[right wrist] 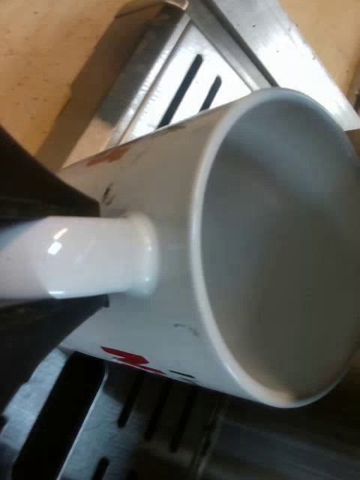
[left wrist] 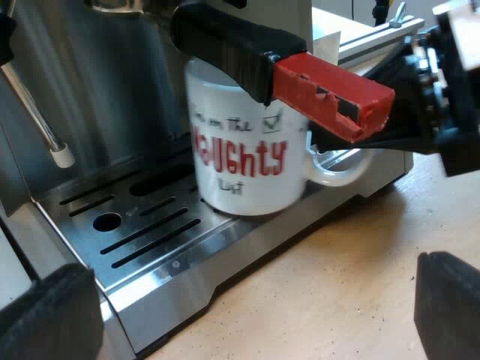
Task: Place mug into machine
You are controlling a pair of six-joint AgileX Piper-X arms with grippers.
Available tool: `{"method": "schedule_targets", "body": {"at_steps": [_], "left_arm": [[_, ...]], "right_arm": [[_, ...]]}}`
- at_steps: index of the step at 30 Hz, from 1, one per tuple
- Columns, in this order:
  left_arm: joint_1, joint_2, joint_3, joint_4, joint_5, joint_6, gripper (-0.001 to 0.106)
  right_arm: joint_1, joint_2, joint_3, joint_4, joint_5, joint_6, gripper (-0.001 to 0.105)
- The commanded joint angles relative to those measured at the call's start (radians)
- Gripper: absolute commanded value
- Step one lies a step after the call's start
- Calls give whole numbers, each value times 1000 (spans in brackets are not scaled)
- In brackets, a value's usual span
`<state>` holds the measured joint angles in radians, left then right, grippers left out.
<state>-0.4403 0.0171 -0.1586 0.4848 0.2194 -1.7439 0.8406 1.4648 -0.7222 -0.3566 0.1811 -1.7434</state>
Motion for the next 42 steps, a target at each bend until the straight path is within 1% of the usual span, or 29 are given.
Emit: {"method": "schedule_targets", "body": {"at_steps": [1, 5, 7, 8, 10, 11, 12, 14, 22, 25, 30, 33, 37, 39, 42], "left_arm": [[-2, 3, -1, -20, -5, -2, 85], [-2, 3, -1, -20, -5, -2, 85], [-2, 3, -1, -20, -5, -2, 85], [-2, 3, -1, -20, -5, -2, 85], [-2, 3, -1, -20, -5, -2, 85], [-2, 3, -1, -20, -5, -2, 85], [-2, 3, -1, -20, -5, -2, 85], [-2, 3, -1, -20, -5, -2, 85], [-2, 3, -1, -20, -5, -2, 85], [-2, 3, -1, -20, -5, -2, 85], [-2, 3, -1, -20, -5, -2, 85], [-2, 3, -1, -20, -5, -2, 85], [-2, 3, -1, -20, -5, -2, 85], [-2, 3, -1, -20, -5, -2, 85], [-2, 3, -1, -20, -5, -2, 85]], "right_arm": [[1, 14, -34, -52, 10, -3, 0], [1, 46, -55, -52, 25, -5, 0], [1, 49, -55, -52, 25, -5, 3], [1, 48, -55, -52, 25, -5, 8], [1, 48, -55, -52, 25, -5, 12], [1, 48, -55, -52, 25, -5, 29], [1, 48, -55, -52, 25, -5, 38], [1, 48, -55, -52, 25, -5, 41], [4, 48, -55, -52, 25, -3, 41], [4, 48, -42, -55, 25, -3, 41], [4, 48, 54, -194, 25, -3, 41], [4, 48, 90, -258, 25, -3, 41], [1, 74, 95, -296, 11, -5, 41], [1, 102, 93, -347, -15, -9, 41], [1, 142, 93, -409, -15, -9, 41]]}}
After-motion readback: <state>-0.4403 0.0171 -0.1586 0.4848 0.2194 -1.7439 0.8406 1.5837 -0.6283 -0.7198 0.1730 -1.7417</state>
